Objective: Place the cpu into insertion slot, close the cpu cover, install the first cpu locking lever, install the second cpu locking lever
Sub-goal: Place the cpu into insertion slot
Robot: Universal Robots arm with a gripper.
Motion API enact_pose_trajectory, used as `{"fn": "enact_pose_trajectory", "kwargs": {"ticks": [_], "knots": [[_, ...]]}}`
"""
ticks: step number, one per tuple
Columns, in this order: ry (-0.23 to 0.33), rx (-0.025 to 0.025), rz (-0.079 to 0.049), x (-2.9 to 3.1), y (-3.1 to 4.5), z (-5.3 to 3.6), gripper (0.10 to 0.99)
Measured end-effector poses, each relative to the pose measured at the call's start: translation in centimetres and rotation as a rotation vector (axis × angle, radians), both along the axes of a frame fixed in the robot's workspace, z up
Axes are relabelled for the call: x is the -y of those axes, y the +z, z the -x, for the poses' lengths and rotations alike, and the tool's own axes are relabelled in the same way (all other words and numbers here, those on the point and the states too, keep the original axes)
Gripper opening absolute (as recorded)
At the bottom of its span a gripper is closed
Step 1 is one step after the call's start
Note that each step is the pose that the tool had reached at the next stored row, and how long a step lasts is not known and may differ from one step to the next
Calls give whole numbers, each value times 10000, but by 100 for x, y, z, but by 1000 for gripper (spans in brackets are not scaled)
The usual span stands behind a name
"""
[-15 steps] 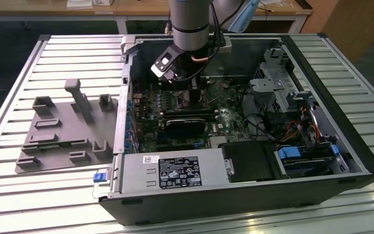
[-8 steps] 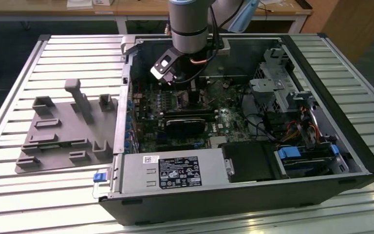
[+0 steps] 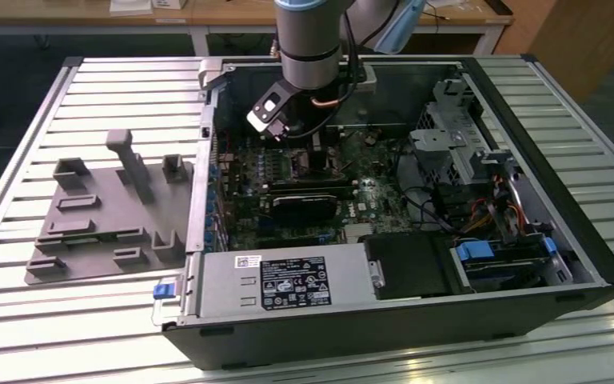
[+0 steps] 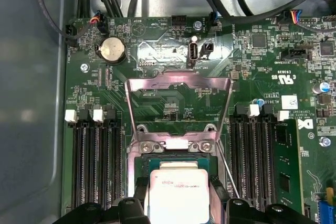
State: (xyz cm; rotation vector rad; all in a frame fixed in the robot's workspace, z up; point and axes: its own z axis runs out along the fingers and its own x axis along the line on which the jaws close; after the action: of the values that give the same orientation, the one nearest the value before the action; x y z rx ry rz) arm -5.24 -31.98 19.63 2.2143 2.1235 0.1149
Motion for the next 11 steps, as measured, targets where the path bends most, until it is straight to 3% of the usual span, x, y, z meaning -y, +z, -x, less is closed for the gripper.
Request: {"fn": "enact_pose_trajectory", "kwargs": {"ticks": [11], "knots": [[36,0,0,-6,-22,-2,537]]}}
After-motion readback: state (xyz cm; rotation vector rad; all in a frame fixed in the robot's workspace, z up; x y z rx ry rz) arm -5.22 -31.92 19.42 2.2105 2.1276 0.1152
